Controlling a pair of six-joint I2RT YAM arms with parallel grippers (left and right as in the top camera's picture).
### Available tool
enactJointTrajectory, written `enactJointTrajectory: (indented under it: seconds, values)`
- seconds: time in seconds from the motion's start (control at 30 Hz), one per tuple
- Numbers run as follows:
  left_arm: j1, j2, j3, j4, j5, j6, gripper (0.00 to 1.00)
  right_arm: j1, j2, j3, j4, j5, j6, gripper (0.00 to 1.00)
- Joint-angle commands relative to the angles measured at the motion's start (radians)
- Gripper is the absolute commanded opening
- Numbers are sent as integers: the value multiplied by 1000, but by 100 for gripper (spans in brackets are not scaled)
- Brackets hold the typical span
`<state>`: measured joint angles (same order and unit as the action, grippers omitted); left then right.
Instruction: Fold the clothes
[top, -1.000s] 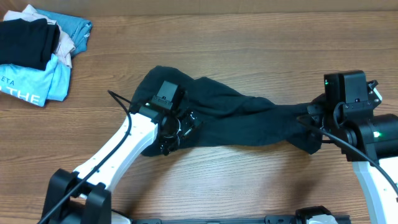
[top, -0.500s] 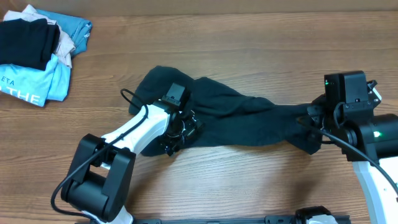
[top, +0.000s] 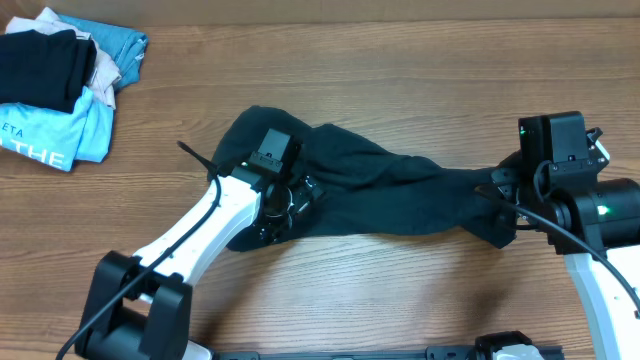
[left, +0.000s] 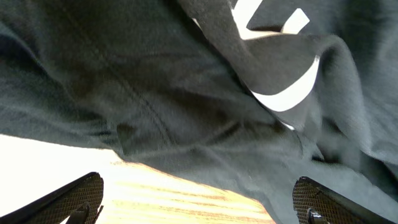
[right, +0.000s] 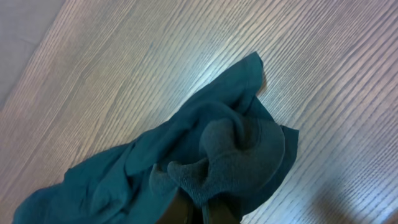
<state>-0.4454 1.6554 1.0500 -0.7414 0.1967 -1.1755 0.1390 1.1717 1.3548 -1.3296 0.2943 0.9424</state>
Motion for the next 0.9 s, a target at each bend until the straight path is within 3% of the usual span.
enactJointTrajectory:
  seconds: [0.0,0.3,0.4,0.57,0.67,0.7,0.87]
  values:
    - [7,46,0,37,-25,9,100,-4,-2,24,-10,5,-6,4]
    - [8,86,0,85,-97,20,100,-4,-2,24,-12,-2,-8,4]
    - [8,86,0,89,-100,20,82,-4,-2,24,-12,-2,-8,4]
    - [8,86,0,92,-100,20,65,-4,-2,24,-12,-5,-8,4]
    - [8,85,0,80,-89,29,25,-4,-2,24,-12,-8,-8,4]
    - [8,85,0,72,-64,36,4,-4,-2,24,-12,-8,-8,4]
    - [8,41,30,0,-43,123,4,-4,-3,24,-11,-8,-8,4]
